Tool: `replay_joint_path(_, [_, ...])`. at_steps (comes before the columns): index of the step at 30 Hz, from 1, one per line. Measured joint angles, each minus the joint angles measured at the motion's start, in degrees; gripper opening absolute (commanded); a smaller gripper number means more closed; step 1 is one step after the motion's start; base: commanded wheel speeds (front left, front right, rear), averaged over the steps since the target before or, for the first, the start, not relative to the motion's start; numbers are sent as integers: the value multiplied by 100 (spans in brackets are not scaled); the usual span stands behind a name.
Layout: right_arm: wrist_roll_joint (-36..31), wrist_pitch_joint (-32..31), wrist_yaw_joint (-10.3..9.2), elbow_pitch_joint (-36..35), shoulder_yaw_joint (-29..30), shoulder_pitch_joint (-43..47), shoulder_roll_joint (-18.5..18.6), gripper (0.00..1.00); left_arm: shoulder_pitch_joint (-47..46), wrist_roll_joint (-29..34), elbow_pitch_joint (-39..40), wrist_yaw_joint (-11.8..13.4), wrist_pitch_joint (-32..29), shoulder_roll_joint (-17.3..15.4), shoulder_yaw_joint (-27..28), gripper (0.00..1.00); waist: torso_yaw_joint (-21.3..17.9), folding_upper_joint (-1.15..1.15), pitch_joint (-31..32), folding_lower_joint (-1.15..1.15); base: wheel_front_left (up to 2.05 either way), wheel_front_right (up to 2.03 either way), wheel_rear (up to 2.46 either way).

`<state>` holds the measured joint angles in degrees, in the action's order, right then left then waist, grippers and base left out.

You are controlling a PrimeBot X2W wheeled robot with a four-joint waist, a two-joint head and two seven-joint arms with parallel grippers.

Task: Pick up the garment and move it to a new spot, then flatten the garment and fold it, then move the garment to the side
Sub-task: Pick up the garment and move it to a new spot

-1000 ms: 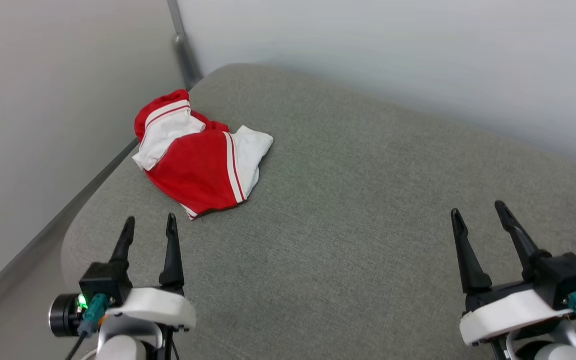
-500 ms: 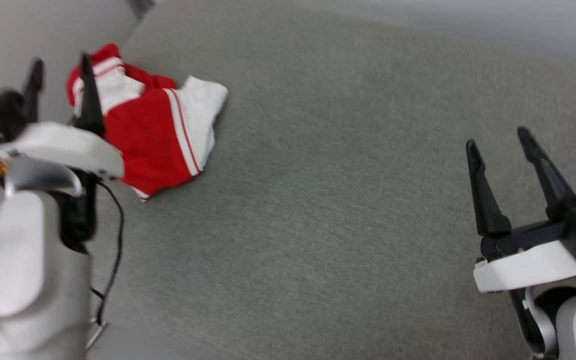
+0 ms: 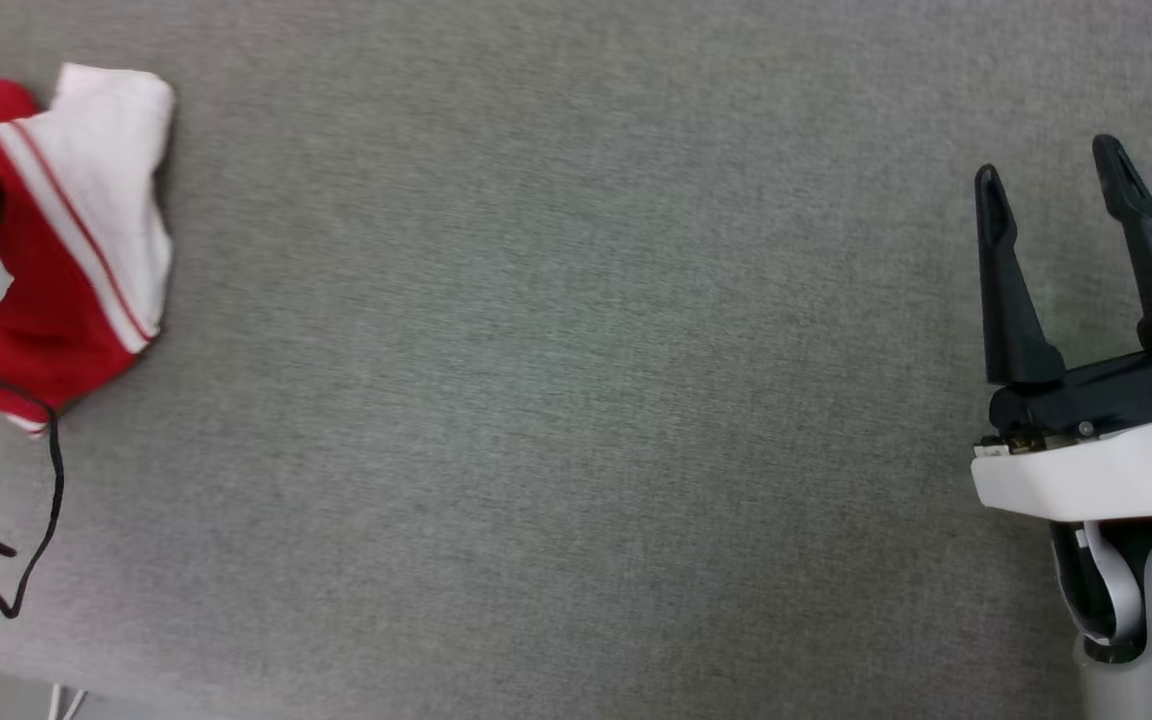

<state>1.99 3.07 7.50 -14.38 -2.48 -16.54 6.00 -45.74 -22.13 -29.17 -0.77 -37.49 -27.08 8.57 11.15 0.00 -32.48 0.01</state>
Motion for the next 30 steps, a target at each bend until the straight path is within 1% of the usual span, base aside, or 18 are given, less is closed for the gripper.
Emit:
replay_joint_path(6, [34,96,0,101,-7,-77,-4,100,-64,-319,-426,359,-967,-133,272,100,-273,0,-344,-1,0,0,0])
replay_joint_path(9, [51,121,0,133,-5,-77,-4,100,-63,-398,-476,478,-1290,-208,335,100,-340,0,-395,-1,0,0,0])
replay_joint_path(11, [56,121,0,140,5,-77,-5,100,-27,-458,-477,550,-1346,-198,396,100,-342,0,-380,-1,0,0,0])
replay_joint_path(12, [56,122,0,142,12,-77,-5,100,0,-478,-478,573,-1400,-199,399,89,-339,0,-361,-1,0,0,0])
replay_joint_path(13, [56,120,0,147,20,-77,-5,100,39,-480,-467,583,-1411,-194,400,38,-334,0,-335,-1,0,0,0])
replay_joint_path(14, [54,119,0,148,31,-77,-4,100,86,-479,-438,584,-1356,-178,405,0,-326,0,-307,-1,0,0,0])
replay_joint_path(16, [42,119,0,164,42,-75,-4,100,187,-419,-408,581,-1194,-141,352,0,-306,0,-230,-1,0,0,0])
replay_joint_path(20, [36,132,0,214,59,-20,-29,100,360,-216,-379,553,-442,-56,256,0,-264,0,27,0,0,0,0])
replay_joint_path(24, [37,153,0,297,88,133,-88,100,381,29,-312,521,510,-75,163,0,-227,0,390,-1,0,0,0])
replay_joint_path(30, [67,197,0,413,205,425,-211,100,166,408,-274,316,2106,-179,-49,0,-207,0,1039,-1,0,0,0])
